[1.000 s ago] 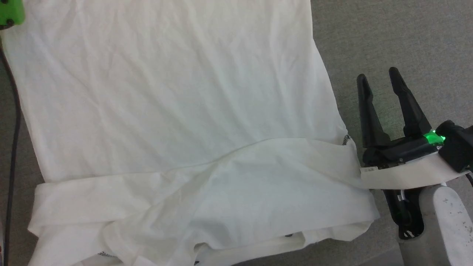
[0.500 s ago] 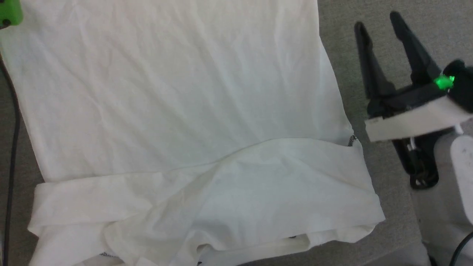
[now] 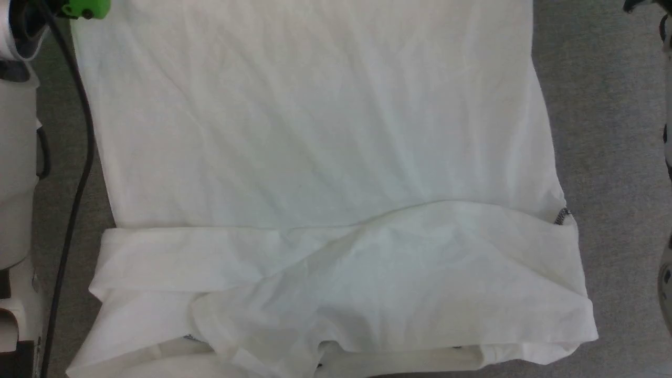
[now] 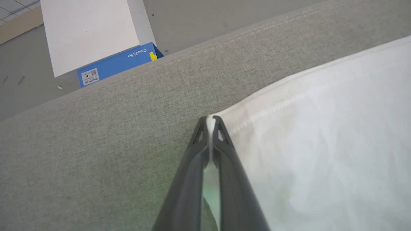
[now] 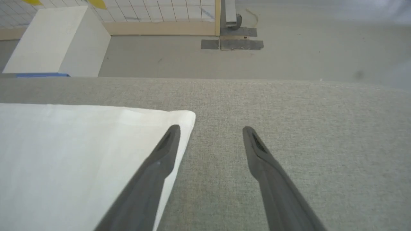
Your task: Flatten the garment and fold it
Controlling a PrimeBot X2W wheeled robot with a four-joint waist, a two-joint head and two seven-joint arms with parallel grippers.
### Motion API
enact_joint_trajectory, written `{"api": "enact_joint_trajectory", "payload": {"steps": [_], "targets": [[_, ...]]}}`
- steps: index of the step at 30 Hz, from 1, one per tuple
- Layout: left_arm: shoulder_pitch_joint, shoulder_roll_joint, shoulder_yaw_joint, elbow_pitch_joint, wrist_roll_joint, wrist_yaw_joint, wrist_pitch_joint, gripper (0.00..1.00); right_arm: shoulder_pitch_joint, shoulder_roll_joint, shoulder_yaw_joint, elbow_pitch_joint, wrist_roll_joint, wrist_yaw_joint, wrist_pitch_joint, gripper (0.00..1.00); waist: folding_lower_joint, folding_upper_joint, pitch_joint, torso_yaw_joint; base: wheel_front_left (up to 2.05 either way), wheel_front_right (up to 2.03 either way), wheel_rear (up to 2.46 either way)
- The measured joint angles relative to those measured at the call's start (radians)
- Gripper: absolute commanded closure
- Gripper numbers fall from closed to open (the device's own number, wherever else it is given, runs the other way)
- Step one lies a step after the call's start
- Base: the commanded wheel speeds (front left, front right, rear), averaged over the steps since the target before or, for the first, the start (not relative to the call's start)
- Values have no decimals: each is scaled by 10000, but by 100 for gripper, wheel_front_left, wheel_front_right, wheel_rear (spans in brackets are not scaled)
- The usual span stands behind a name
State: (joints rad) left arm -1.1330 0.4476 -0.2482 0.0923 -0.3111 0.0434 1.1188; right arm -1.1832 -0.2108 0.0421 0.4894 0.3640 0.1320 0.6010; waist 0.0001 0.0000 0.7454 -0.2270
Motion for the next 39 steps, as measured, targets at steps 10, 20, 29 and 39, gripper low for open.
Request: {"api": "enact_joint_trajectory", "payload": {"steps": [10,20,29,39], "targets": [[-439,-401,-523,293,15,-265,-585,100,-1434,205,-869,1463,-1193,0,2512,0,0,0,428,895,0,0,0],[-637,-537,-506,525,-165,-307,-1197,100,-1721,151,-667,832,-2073,2,3843,100,-1,0,653,1189,0,0,0],[-771,-339,-487,1122,625,-113,-3902,100,-1430,-102,-121,65,-2213,4,1001,100,-1,0,523,1093,0,0,0],[-69,-303,-167,1511,704,15,-7193,100,-399,-1078,1509,-343,-520,4,-2316,100,0,0,-233,1140,0,0,0]]}}
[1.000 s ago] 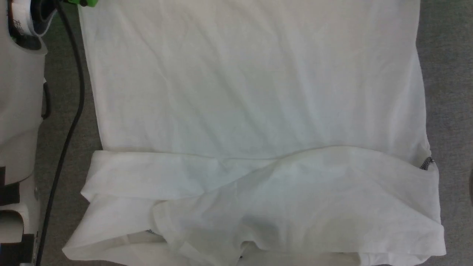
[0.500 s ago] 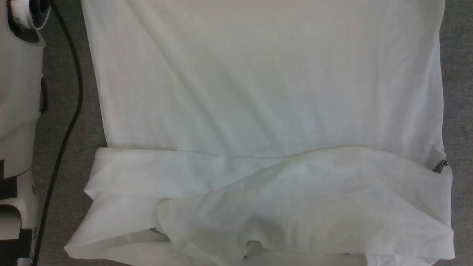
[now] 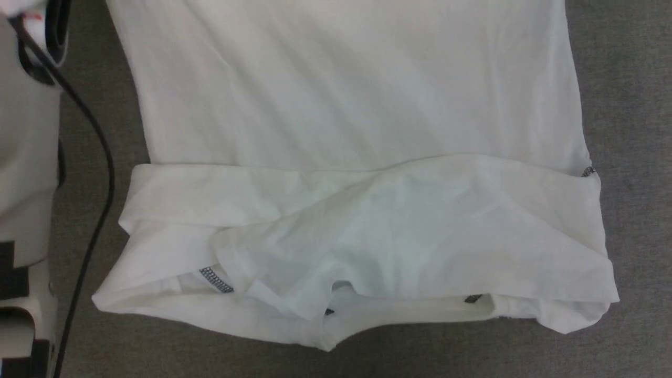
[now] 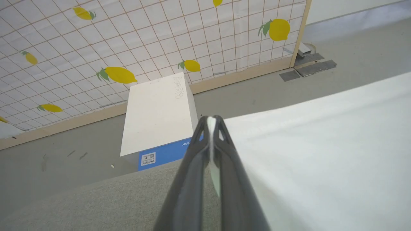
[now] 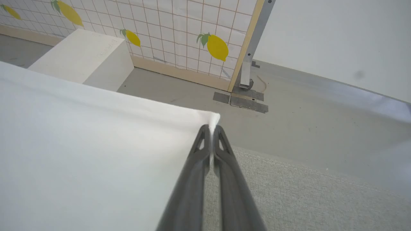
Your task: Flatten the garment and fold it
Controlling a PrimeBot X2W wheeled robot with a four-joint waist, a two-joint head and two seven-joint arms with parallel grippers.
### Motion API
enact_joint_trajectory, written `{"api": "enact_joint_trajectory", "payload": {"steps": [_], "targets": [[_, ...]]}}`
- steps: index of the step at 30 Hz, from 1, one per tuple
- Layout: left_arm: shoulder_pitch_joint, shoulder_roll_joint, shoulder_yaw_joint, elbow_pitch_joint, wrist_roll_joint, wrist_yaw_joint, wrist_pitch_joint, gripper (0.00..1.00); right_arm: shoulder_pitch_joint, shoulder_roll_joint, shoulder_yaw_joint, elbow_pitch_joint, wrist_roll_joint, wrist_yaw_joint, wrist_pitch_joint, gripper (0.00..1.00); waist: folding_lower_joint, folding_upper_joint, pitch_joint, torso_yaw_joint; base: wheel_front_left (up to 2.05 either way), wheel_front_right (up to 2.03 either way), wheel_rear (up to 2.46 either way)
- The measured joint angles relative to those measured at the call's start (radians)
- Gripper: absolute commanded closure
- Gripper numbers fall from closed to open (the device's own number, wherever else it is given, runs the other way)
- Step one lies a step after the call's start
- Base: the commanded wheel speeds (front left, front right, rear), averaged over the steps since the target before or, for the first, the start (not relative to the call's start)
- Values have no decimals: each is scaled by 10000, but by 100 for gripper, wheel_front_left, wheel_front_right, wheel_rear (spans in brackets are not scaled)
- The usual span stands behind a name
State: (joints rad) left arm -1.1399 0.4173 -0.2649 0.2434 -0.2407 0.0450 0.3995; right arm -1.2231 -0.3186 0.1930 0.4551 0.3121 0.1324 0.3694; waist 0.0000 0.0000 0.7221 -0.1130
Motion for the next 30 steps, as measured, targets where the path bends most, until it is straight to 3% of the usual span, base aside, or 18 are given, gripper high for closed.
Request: {"api": "enact_joint_trajectory", "payload": {"steps": [7,13,16,21,30], "targets": [[2974,-4,370,-1375,-901,-136,-1668,100,2609,-1164,796,-1781,1312,0,-1584,100,0,0,-1022,118,0,0,0],[6295,-167,631,-3120,-1695,104,-2322,100,5844,-1588,174,-3450,1875,0,-2121,100,-1,0,-2119,262,0,0,0],[7839,-224,635,-3714,-1948,244,-2320,100,7495,-1532,-499,-4071,1883,0,-2105,100,-1,0,-2673,354,0,0,0],[10056,-437,696,-4243,-2876,399,-2100,100,10094,-888,-1611,-5033,1862,2,-1519,100,-2,0,-3542,527,0,0,0],[11698,-656,497,-3992,-3795,349,-1526,100,12829,-6,-3365,-5814,1124,8,94,100,-2,0,-4561,891,0,0,0]]}}
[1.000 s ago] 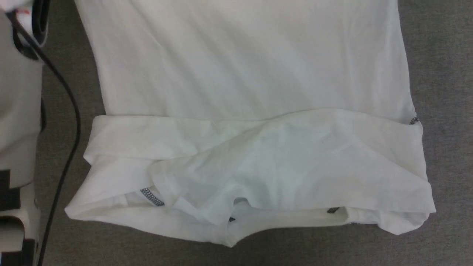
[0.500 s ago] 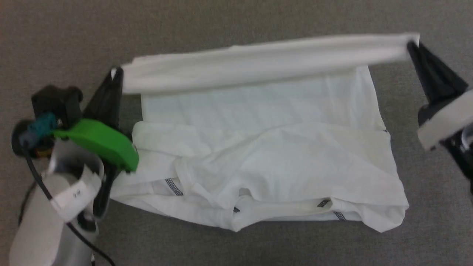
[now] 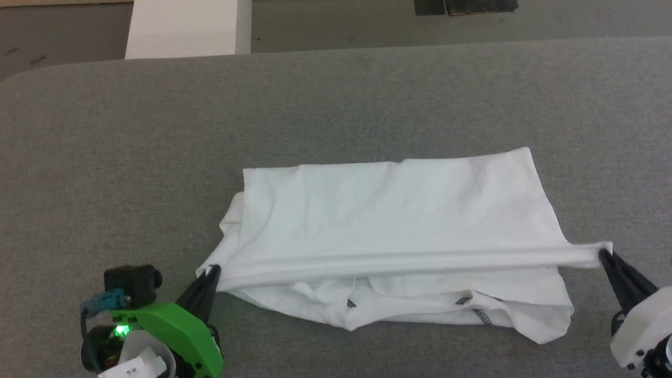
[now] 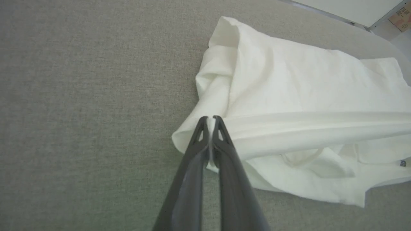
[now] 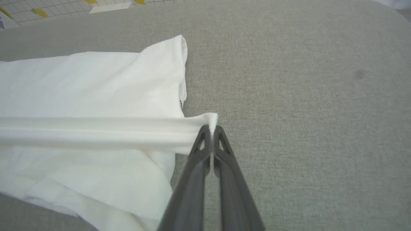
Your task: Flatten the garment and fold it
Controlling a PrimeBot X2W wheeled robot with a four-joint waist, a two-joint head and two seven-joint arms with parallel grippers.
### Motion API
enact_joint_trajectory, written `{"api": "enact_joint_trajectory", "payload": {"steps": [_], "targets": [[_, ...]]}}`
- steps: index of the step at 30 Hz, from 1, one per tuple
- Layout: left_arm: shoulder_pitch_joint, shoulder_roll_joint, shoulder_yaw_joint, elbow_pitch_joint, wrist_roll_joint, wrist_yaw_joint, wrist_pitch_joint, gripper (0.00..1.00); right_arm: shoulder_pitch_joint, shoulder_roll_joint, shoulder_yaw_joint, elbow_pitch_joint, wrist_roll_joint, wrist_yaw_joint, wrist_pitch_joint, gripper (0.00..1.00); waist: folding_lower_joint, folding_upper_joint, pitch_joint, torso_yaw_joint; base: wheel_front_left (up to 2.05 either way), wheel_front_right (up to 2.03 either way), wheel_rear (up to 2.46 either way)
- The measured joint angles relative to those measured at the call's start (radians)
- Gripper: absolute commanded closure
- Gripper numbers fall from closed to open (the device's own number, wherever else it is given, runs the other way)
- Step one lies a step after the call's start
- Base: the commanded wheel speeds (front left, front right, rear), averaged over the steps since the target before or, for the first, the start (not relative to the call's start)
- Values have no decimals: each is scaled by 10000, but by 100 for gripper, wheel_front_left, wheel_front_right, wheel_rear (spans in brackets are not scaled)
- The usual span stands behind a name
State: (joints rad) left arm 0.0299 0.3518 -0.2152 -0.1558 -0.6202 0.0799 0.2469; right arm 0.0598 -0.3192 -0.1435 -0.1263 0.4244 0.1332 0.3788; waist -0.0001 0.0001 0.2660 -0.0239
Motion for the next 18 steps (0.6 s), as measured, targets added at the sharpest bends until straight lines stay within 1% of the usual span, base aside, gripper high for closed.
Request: {"api": "enact_joint_trajectory", "payload": {"steps": [5,10,11,12,13,18], "targets": [[367,-75,-104,483,-332,0,113,100,748,671,-259,73,-151,0,673,100,0,0,-277,122,0,0,0],[654,-198,-134,819,-418,10,111,100,1131,1237,-489,293,-474,0,1262,100,0,0,-445,135,0,0,0],[708,-234,-161,886,-445,10,111,88,1184,1371,-518,372,-533,-2,1423,97,0,0,-475,136,0,0,0],[757,-255,-199,957,-466,10,113,27,1246,1448,-491,416,-604,0,1538,27,0,0,-506,138,0,0,0],[799,-276,-247,1030,-476,10,115,0,1271,1530,-525,479,-625,0,1616,0,0,0,-539,141,0,0,0],[944,-424,-284,1129,-477,48,-113,0,1422,1787,-759,395,-698,-8,1870,0,0,0,-743,186,0,0,0]]}}
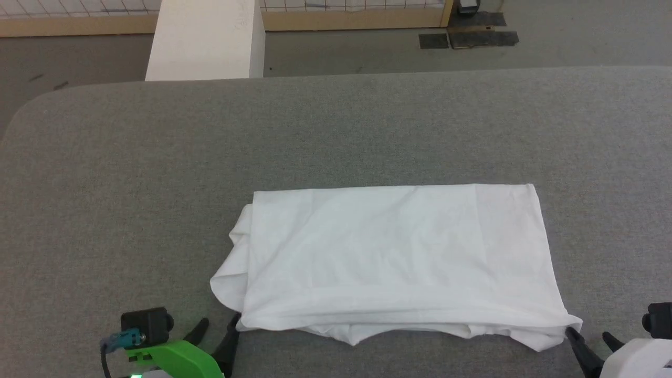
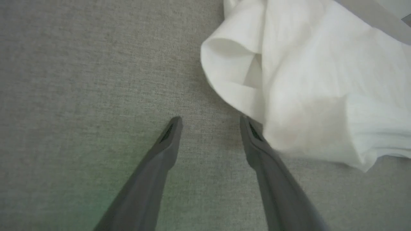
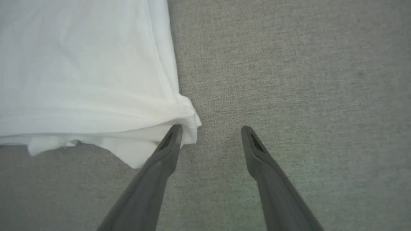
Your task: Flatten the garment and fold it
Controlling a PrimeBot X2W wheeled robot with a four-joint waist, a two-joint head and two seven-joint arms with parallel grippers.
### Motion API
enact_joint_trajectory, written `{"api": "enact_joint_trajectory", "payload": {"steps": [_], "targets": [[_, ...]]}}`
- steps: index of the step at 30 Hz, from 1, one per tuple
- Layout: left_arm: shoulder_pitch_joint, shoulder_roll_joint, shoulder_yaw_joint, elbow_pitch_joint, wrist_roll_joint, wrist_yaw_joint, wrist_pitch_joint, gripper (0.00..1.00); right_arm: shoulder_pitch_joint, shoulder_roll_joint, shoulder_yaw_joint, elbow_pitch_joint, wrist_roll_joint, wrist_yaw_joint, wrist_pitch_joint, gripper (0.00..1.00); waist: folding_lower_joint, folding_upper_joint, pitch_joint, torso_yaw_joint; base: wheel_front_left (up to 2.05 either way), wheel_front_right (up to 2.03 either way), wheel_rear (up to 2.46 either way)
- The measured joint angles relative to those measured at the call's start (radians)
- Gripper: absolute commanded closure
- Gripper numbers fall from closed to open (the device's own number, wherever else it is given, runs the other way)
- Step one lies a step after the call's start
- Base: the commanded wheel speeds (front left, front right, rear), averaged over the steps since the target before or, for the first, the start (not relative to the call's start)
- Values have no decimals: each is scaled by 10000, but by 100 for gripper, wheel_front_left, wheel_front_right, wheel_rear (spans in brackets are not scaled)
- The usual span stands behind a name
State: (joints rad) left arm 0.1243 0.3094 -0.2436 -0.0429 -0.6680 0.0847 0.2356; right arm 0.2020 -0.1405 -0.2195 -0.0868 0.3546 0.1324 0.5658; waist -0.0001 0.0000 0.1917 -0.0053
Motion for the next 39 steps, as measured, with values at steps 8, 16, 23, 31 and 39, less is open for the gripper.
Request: {"api": "enact_joint_trajectory", "payload": {"steps": [8,16,23,31,39], "targets": [[-46,-15,-59,-17,1053,-140,-1916,0,422,606,-1168,-1041,-150,-4,-167,0,0,0,-410,289,0,0,0],[-1624,-196,-165,899,2598,25,-4251,0,-809,823,-1233,-1062,385,-4,-1323,0,0,0,-544,543,0,0,0],[-3050,-606,-69,1908,3532,238,-4890,0,-2318,880,-894,821,815,-4,-1358,0,0,1,-389,603,0,0,0],[-3421,-1250,334,2127,4303,309,-4926,0,-3088,895,-853,3166,546,-4,-242,0,1,0,-231,755,0,0,0],[-3422,-1647,700,2188,4660,65,-4926,0,-3893,723,-876,3850,268,4,1519,52,1,0,-201,813,0,0,0]]}}
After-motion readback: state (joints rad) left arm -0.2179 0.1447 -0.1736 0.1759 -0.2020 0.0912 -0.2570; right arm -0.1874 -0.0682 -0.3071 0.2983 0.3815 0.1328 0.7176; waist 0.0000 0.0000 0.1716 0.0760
